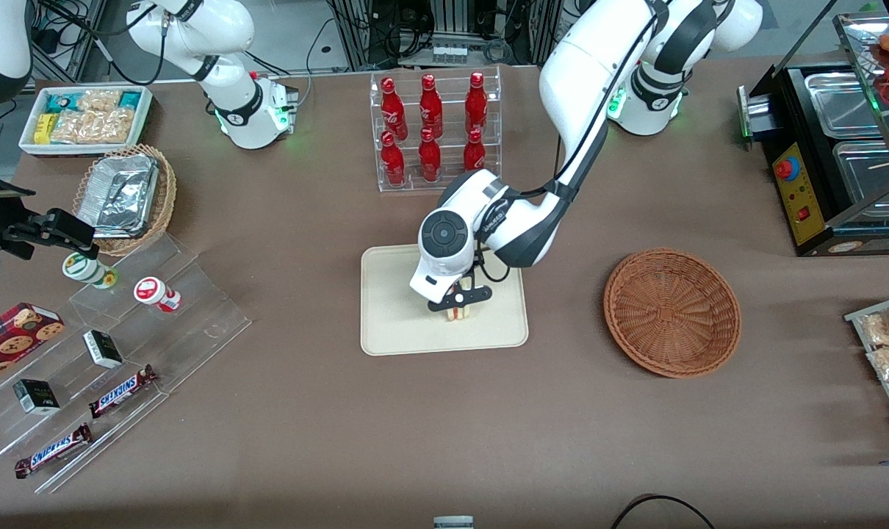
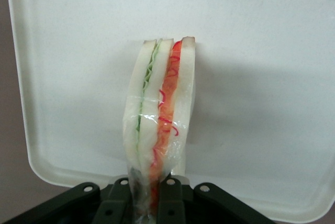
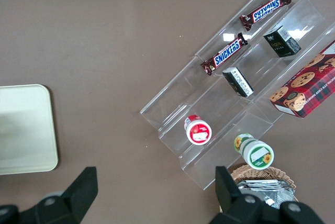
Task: Place sandwich from basket to tray
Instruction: 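Lower the sandwich onto the tray and open the left gripper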
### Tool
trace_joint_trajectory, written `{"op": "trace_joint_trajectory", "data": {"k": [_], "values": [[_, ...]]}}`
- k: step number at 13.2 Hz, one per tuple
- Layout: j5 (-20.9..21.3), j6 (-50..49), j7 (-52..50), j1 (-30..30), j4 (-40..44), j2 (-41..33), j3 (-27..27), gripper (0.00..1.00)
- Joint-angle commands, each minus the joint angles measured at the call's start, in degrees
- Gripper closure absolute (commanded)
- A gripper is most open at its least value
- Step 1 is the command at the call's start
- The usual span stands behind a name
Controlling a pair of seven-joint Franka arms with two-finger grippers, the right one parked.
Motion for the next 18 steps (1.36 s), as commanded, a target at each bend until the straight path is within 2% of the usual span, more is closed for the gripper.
{"op": "trace_joint_trajectory", "data": {"k": [1, 11, 12, 13, 18], "values": [[1.4, -0.8, -1.6, -1.0, 3.4, 1.8, 0.9, 1.00], [1.2, 2.3, -6.0, -1.0, 3.2, 3.5, 0.8, 1.00], [1.1, 2.3, -6.0, -0.9, 3.3, 3.5, 0.9, 0.75], [1.1, 2.3, -5.4, -0.8, 3.3, 3.4, 0.8, 0.01], [1.1, 1.0, -4.9, -0.4, 3.5, 1.3, 0.9, 0.00]]}}
